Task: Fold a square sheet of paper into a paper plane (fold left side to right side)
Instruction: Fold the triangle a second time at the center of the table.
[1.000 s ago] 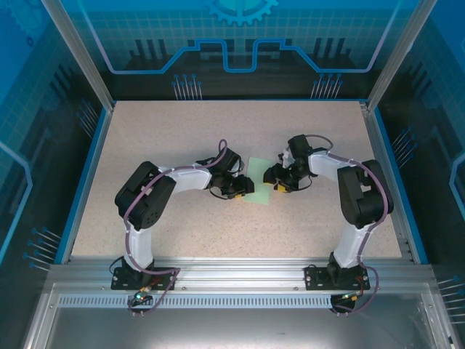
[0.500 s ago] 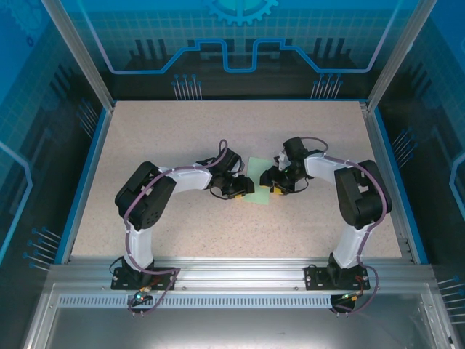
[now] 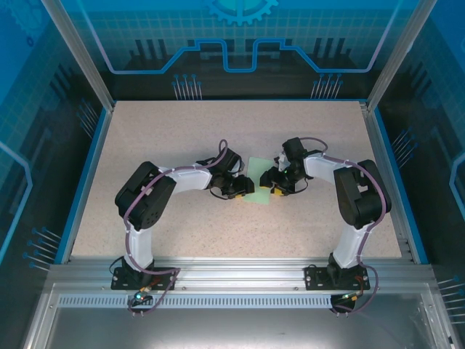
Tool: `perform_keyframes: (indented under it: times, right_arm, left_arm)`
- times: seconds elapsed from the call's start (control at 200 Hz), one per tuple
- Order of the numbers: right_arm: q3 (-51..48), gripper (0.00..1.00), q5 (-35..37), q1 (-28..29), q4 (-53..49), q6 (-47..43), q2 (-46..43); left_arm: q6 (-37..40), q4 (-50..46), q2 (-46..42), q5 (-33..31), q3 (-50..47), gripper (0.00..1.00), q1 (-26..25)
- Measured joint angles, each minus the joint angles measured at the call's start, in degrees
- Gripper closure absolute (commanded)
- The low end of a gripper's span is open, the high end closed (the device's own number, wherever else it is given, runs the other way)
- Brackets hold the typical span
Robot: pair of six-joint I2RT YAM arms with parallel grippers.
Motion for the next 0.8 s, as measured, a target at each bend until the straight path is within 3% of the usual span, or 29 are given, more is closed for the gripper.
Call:
perform_keyframes:
  times: [0.8]
  right_arm:
    - [-0.5,0.46,-2.0,0.6,2.8,2.1,0.4]
  left_arm:
    - [0.0,0.0,0.0,0.0,0.0,0.56,0.0]
